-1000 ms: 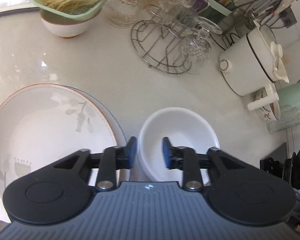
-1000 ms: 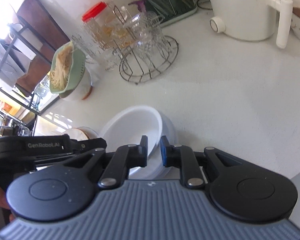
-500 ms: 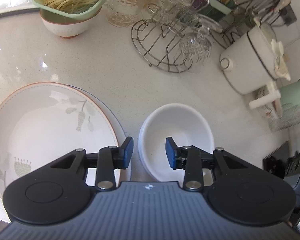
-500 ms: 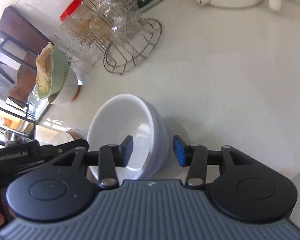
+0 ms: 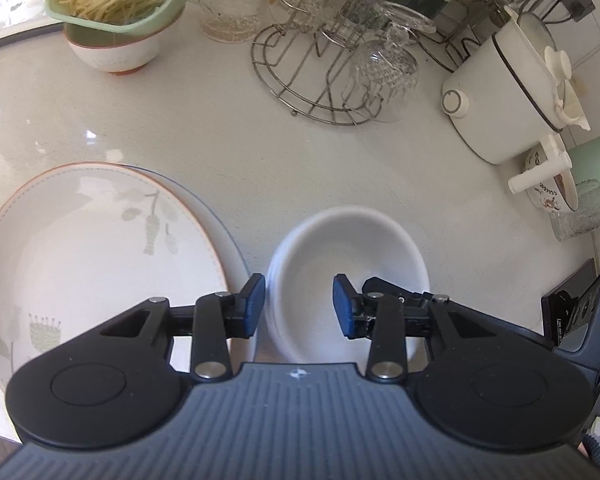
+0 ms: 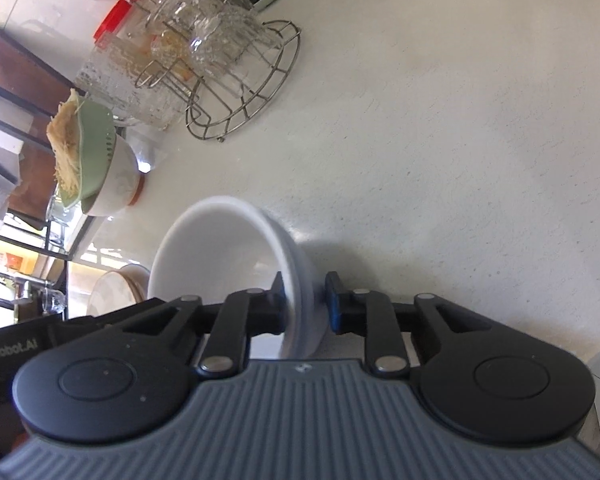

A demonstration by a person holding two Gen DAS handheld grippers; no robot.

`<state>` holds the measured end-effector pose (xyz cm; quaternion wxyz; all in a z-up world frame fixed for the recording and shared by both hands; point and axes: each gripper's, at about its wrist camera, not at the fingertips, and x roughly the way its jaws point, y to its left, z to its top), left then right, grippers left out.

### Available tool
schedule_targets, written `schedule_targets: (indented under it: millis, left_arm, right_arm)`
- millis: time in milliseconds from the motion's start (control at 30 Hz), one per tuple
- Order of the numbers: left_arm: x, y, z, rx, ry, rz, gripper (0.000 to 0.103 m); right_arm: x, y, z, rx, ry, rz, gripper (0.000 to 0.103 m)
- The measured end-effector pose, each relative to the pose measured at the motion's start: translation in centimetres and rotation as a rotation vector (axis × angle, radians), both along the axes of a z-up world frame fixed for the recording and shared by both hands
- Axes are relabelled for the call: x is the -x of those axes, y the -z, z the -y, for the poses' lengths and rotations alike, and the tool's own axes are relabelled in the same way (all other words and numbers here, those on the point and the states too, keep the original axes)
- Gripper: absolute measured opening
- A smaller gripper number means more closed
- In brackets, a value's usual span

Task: Organize plates and bowls
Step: 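Lower the ceramic bowl into the nested plastic bowls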

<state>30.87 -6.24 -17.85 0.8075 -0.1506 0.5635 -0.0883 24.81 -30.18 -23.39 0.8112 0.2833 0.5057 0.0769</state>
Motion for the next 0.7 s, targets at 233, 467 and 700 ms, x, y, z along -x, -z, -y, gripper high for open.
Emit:
schedule_targets:
  millis: [233, 467, 700]
  left_arm:
    - [-0.4, 0.5, 2.4, 0.025, 0.077, -0.006, 0.046]
    - [-0.3, 2.1, 6.5, 0.034, 0.202, -0.046, 0.055]
    - [-0.1, 3.8, 9.5, -0.009, 0.259, -0.053, 0.055]
  right_arm:
    - [1.0, -0.2, 2.4, 0.009, 0.056, -0.031, 0.017]
    - [2.5, -0.4, 5.3, 0.034, 0.121, -0.038, 0.017]
    - [3.7, -0.4, 7.0, 0.048, 0.153, -0.031, 0.017]
